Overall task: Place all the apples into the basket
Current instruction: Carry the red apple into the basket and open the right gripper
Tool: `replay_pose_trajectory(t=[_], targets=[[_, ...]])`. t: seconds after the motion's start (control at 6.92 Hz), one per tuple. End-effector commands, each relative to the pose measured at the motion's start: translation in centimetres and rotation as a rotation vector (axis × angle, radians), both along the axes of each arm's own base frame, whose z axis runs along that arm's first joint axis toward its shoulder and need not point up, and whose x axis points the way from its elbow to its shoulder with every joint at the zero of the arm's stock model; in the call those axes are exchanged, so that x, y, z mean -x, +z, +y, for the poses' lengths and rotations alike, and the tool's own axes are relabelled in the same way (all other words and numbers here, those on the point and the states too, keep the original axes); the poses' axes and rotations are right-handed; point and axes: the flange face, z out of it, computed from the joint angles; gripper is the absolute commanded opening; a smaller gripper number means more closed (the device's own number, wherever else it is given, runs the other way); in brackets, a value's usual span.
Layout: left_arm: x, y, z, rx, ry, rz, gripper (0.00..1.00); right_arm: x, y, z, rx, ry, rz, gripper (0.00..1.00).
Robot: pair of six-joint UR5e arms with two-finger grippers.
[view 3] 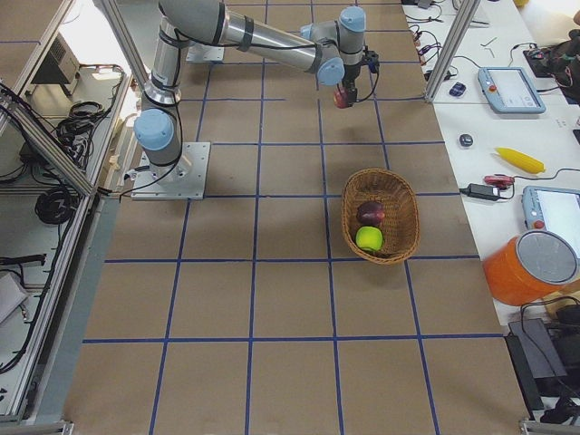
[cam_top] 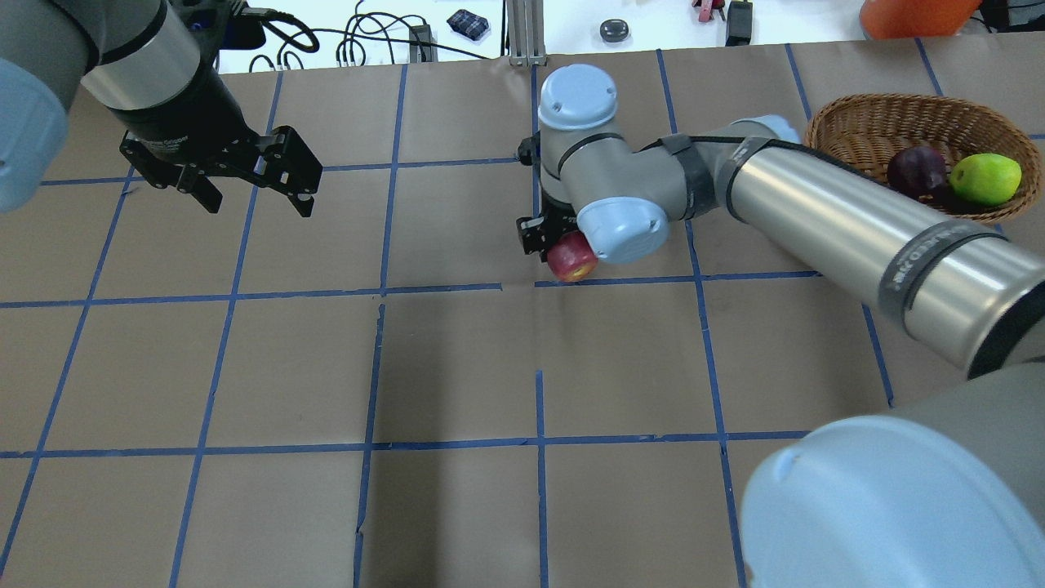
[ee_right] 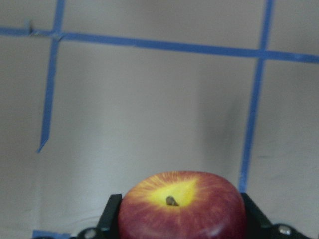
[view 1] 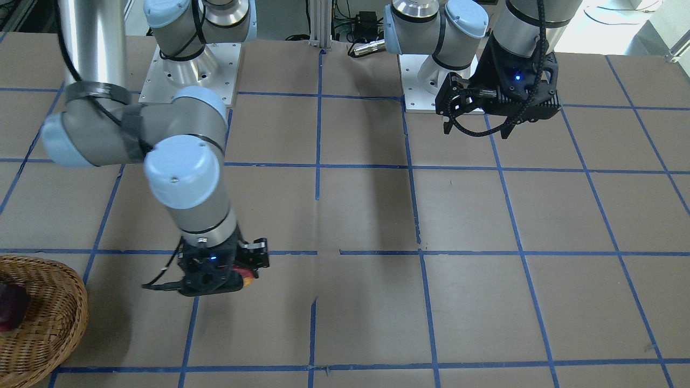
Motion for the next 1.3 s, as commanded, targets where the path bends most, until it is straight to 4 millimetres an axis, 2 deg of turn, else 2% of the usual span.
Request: replay_pose_trajectory(t=[0.0, 0.14, 0.29, 0.43, 0.58, 0.87, 1.01, 1.16], targets=[[0.0, 0.0, 0.0, 0.001, 0.001, 0.000, 1.00, 18.9, 3.5, -3.0, 0.052, -0.241, 0.020, 0.00], [0.0, 0.2, -0.1, 0.004, 0.001, 0.000, 1.00, 25.4, 2.2, -3.5, 0.041, -0.275, 0.034, 0.00], [0.1, 0.4, -0.1, 0.007, 0.001, 0.001, 1.00, 28.8, 0.2, -4.3, 0.015, -0.314, 0.052, 0.00], [0.3, 0.6, -0.3, 0.012, 0.004, 0.015, 1.00, 30.2, -2.1, -5.7, -0.016, -0.318, 0.106, 0.00], [0.4, 0.5, -0.2, 0.011, 0.006, 0.031, 1.00, 30.4, -4.3, -6.2, -0.045, -0.318, 0.107, 0.00], [0.4, 0.4, -0.2, 0.009, 0.006, 0.032, 1.00, 30.3, -5.2, -6.0, -0.062, -0.322, 0.094, 0.03], [0.4, 0.3, -0.1, 0.008, 0.008, 0.032, 1.00, 30.5, -6.2, -6.2, -0.070, -0.317, 0.102, 0.28], [0.4, 0.4, -0.1, 0.009, 0.006, 0.032, 1.00, 30.5, -6.0, -6.4, -0.064, -0.317, 0.100, 0.90]])
